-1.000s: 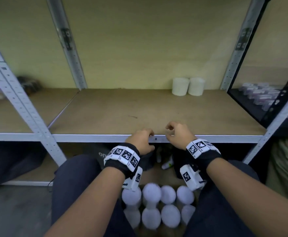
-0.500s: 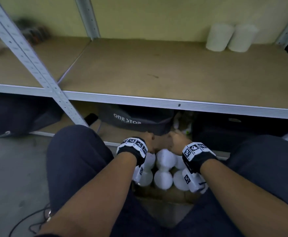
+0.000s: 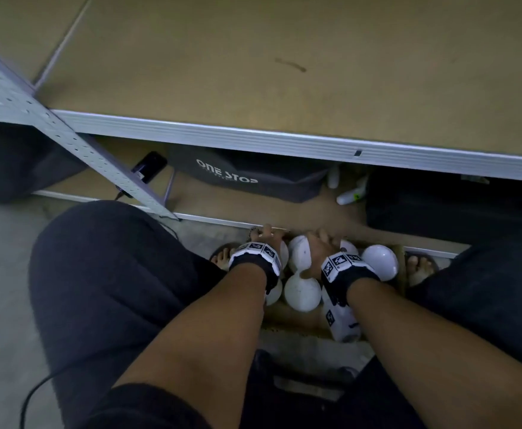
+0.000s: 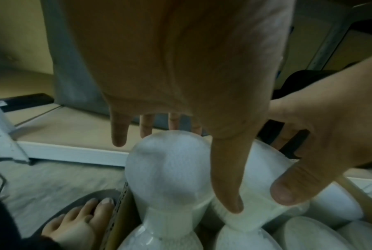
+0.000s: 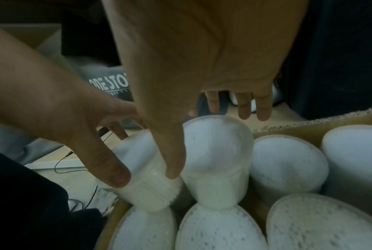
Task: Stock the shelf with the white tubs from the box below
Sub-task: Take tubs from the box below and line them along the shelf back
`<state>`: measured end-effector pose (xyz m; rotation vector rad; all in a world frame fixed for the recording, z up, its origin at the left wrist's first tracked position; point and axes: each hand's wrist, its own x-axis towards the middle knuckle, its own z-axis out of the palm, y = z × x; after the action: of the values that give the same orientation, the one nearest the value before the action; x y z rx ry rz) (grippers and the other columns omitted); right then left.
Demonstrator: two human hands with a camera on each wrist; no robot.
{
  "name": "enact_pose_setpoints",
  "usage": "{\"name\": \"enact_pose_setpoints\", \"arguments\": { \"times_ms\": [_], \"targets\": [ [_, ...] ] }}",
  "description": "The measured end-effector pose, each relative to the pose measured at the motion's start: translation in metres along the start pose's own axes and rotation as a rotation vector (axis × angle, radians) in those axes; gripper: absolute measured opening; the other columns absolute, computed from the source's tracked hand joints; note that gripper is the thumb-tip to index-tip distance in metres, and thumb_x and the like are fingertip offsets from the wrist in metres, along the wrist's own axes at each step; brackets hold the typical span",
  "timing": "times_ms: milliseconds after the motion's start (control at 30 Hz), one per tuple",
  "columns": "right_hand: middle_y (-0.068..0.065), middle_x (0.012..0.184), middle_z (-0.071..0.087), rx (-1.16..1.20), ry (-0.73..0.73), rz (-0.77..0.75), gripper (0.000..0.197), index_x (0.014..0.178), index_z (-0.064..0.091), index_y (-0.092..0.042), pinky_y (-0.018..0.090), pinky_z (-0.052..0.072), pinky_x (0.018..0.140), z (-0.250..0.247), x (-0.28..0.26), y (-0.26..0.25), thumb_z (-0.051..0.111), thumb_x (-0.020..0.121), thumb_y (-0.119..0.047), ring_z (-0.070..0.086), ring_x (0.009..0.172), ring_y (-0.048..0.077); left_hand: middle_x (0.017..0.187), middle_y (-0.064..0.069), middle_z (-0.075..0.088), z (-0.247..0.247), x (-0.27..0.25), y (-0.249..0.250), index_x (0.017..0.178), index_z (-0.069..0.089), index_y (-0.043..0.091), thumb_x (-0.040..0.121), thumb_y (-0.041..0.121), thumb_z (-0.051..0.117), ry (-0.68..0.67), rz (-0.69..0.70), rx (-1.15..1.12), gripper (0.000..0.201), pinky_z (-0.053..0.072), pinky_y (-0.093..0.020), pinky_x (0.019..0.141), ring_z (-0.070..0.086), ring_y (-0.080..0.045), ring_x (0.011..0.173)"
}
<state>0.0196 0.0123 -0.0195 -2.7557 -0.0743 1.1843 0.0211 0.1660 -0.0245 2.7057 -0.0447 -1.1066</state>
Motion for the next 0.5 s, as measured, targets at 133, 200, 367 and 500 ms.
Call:
{"name": "enact_pose_setpoints", "arguments": {
  "times_ms": [133, 200, 367, 500],
  "targets": [
    [0.004, 0.145, 0.019, -0.005, 0.021, 0.023, 0.1, 0.142, 0.022, -0.027, 0.049, 0.039, 0.101, 0.009, 0.003, -0.008, 0.081, 0.063, -0.045, 0.028, 0.132, 0.039, 0.148, -0.001, 0.015, 0.009, 0.006, -0.003, 0.138, 0.018, 0.033, 0.061, 0.036, 0.076, -0.009, -0.013, 0.005, 0.096, 0.04, -0.061, 0.098, 0.015, -0.038, 0.142],
    [0.002, 0.145, 0.021, 0.025, 0.037, 0.037, 0.095, 0.139, 0.025, -0.029, 0.048, 0.04, 0.1, 0.012, 0.003, -0.01, 0.082, 0.064, -0.039, 0.028, 0.131, 0.039, 0.148, -0.011, 0.017, 0.011, 0.007, 0.001, 0.139, 0.018, 0.026, 0.054, 0.038, 0.083, -0.016, -0.004, 0.083, 0.108, 0.038, -0.06, 0.101, 0.018, -0.043, 0.139],
    [0.002, 0.145, 0.021, 0.068, 0.028, 0.05, 0.089, 0.137, 0.03, -0.029, 0.05, 0.038, 0.104, 0.003, 0.002, -0.013, 0.082, 0.066, -0.028, 0.026, 0.133, 0.038, 0.146, -0.016, 0.024, 0.001, 0.002, 0.007, 0.14, 0.03, 0.017, 0.06, 0.023, 0.084, -0.022, -0.02, 0.092, 0.097, 0.036, -0.057, 0.105, 0.025, -0.046, 0.136],
    [0.004, 0.142, 0.024, 0.104, 0.079, 0.042, 0.084, 0.135, 0.032, -0.028, 0.049, 0.038, 0.102, -0.01, -0.01, -0.013, 0.081, 0.066, -0.025, 0.031, 0.13, 0.036, 0.141, -0.009, 0.025, -0.007, -0.008, 0.008, 0.135, 0.027, 0.023, 0.059, 0.022, 0.081, -0.01, -0.035, 0.026, 0.093, 0.04, -0.06, 0.1, 0.024, -0.041, 0.136]
  ]
}}
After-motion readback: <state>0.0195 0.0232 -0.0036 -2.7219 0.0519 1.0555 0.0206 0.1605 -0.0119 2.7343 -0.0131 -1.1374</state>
